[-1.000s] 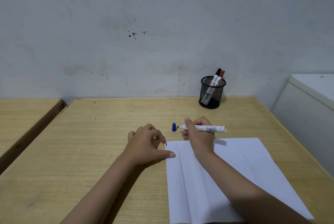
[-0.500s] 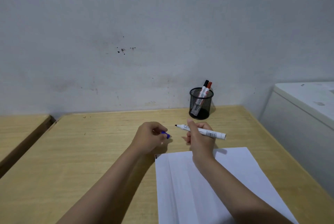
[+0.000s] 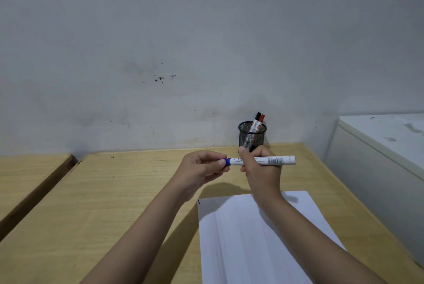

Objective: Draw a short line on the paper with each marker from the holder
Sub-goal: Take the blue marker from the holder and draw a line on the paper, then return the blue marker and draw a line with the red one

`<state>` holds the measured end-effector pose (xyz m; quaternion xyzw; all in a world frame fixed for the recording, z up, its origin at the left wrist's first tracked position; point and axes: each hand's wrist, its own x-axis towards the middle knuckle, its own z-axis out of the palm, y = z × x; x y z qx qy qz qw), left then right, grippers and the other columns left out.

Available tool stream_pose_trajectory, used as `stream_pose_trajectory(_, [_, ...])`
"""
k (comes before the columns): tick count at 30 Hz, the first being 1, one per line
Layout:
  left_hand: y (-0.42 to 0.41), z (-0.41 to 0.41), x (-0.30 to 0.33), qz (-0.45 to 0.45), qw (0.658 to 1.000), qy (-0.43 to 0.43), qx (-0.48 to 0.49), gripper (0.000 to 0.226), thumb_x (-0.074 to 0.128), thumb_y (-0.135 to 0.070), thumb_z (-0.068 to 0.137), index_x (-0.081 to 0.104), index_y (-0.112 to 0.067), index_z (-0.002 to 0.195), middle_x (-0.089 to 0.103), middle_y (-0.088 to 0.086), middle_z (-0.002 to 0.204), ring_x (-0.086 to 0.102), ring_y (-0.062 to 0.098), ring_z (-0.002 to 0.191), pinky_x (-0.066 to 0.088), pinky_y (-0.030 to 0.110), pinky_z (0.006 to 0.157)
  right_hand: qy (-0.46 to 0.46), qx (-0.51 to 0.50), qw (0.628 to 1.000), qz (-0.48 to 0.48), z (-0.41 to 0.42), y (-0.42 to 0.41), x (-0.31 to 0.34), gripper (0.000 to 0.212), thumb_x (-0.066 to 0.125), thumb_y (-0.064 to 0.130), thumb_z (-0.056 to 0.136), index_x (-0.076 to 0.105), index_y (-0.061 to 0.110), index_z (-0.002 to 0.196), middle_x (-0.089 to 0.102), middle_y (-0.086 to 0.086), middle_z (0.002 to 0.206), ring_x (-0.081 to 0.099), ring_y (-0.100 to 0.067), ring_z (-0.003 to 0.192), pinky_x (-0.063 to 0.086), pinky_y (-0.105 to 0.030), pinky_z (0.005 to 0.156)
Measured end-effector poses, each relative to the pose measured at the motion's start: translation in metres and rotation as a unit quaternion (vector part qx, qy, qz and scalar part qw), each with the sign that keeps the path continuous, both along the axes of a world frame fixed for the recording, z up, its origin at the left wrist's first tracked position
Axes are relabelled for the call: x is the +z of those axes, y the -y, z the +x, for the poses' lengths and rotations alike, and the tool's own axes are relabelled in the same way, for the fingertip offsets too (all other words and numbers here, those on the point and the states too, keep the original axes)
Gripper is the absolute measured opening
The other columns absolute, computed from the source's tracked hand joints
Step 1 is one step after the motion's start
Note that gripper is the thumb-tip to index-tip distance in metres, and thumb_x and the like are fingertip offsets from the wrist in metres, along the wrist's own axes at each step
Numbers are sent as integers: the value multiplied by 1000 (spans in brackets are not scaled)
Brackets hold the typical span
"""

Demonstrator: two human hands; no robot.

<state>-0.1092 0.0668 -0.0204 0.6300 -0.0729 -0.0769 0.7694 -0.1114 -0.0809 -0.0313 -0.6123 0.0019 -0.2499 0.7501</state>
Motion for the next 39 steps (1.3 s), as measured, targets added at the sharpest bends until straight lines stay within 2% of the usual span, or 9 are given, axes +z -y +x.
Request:
stream_pose_trajectory(6, [6,-8,16,6,999,34,9,9,62,7,79,68,2,84,72,5,66,69,14,61,59,23,71,-13,24,998,57,-8,0,12,31,67,7,80,43,7,60,45,-3,40,37,-12,34,32,-22,38])
stream_pose_trajectory(10, [8,-8,23,59,992,84,75,10,66,5,78,70,-4,81,71,5,66,69,12,61,57,23,71,-158,136,971,114,-6,0,13,36,68,41,80,54,11,65,51,-3,50,37,-12,38,34,-24,41])
stream_pose_trajectory(14, [8,0,32,117,971,139,153,8,67,0,79,69,-5,85,70,15,74,67,17,67,53,30,74,-199,186,962,-28,-8,6,18,56,66,65,63,52,12,56,55,-4,47,39,-14,37,36,-26,44])
stream_pose_trajectory(18, [8,10,39,173,949,169,200,5,72,-7,75,71,-9,79,70,18,74,60,21,67,46,26,62,-20,100,981,-168,-6,21,24,41,79,39,69,50,14,52,53,2,44,39,-9,35,37,-24,43])
stream_pose_trajectory(22, [21,20,48,231,939,198,158,7,70,-9,75,71,-14,79,72,14,74,66,30,69,51,27,62,128,-7,919,-372,18,40,23,21,81,18,68,64,16,80,64,5,72,61,-10,67,48,-20,63])
stream_pose_trajectory(26, [39,39,60,253,931,228,133,10,71,-16,75,71,-17,85,74,14,80,69,24,71,52,28,63,147,21,924,-353,34,53,28,36,78,12,72,67,17,106,71,1,82,68,-4,81,55,-22,77])
stream_pose_trajectory(30, [50,76,61,247,928,226,166,22,74,-29,74,69,-16,92,72,7,85,63,11,67,47,19,63,155,-62,934,-315,64,73,45,45,71,10,78,56,23,119,66,3,72,64,-9,58,54,-18,61])
stream_pose_trajectory(35, [64,134,28,380,879,224,180,38,70,-35,77,64,-10,106,65,7,112,61,19,99,48,29,84,135,-163,949,-233,118,94,63,38,66,10,82,51,17,116,64,6,70,67,-4,62,52,-15,57])
stream_pose_trajectory(39, [79,160,4,443,851,241,150,42,63,-38,82,63,-8,111,61,10,118,56,25,110,45,33,91,60,-159,950,-263,154,95,56,36,65,7,79,50,16,110,64,-1,65,64,-5,57,44,-9,50])
